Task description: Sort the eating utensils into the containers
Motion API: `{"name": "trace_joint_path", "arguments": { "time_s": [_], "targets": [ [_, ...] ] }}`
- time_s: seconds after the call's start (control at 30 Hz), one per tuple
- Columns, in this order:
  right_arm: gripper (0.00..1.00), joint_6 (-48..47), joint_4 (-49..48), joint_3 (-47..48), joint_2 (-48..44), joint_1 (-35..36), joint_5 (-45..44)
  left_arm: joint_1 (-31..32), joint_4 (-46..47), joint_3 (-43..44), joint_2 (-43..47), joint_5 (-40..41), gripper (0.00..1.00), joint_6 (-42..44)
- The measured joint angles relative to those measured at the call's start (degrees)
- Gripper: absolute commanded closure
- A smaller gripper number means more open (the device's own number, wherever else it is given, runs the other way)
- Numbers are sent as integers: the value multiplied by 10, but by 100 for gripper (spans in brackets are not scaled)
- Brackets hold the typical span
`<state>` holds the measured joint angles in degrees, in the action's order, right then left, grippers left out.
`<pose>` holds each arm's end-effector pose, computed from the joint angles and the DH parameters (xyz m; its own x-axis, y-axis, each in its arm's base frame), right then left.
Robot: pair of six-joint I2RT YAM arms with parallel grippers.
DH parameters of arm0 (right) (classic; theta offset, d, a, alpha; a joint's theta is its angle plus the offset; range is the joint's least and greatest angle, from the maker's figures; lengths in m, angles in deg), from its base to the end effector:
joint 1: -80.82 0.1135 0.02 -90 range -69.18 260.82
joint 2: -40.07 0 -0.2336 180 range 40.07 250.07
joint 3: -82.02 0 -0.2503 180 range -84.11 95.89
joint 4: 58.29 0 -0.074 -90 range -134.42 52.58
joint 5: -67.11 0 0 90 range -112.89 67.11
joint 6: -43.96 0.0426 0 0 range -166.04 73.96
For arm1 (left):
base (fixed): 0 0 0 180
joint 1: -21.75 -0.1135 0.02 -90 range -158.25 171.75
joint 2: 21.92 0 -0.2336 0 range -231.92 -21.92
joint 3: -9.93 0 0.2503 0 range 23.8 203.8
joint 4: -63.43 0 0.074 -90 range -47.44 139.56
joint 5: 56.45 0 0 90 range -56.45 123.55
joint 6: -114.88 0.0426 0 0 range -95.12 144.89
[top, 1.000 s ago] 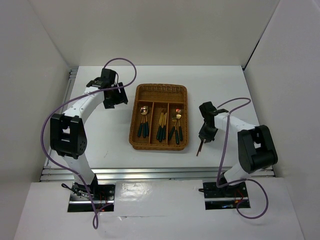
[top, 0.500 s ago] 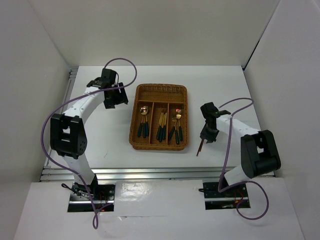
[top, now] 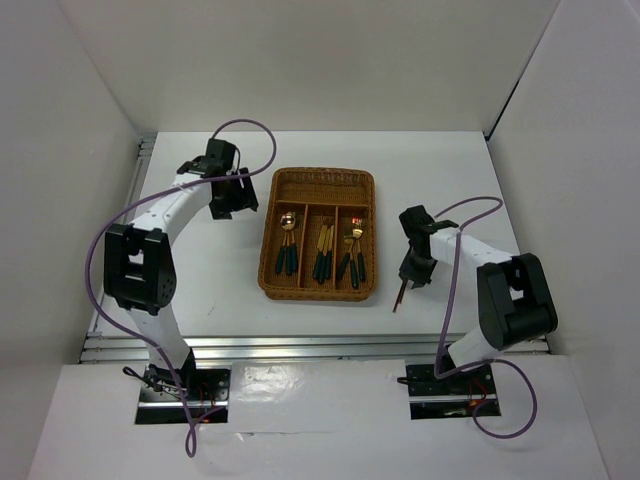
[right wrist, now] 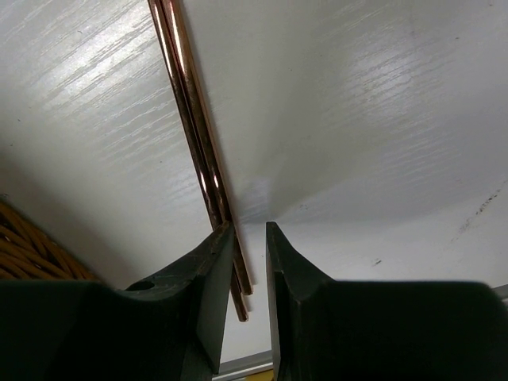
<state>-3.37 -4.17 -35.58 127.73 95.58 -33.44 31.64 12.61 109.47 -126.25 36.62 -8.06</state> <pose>0.2517 0.0582 0.1262 -0.8465 0.4660 -0.2575 0.4840 0.8750 -0.0074 0.3876 -0.0653 0.2228 -0.7593 -0.4188 -0.4981 -0.3231 0.9070 -0.2700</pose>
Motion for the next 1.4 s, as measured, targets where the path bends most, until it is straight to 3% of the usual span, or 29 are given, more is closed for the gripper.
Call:
{"name": "trace_joint_path", "arguments": {
  "time_s": [0.47,0.73,0.93,1.23,1.4],
  "targets": [
    [69,-5,-16,7,26,0,10,0,-7,20,-17,0,19,0],
    [80,-9,-21,9,31,0,13,0,-8,21,-17,1,19,0],
    [93,-10,-24,7,31,0,13,0,-8,21,-17,1,19,0],
    [97,-1,-18,10,23,0,11,0,-17,33,-17,1,19,0],
    [95,-16,2,56,0,3,3,0,-19,35,-17,1,19,1]
  ]
}}
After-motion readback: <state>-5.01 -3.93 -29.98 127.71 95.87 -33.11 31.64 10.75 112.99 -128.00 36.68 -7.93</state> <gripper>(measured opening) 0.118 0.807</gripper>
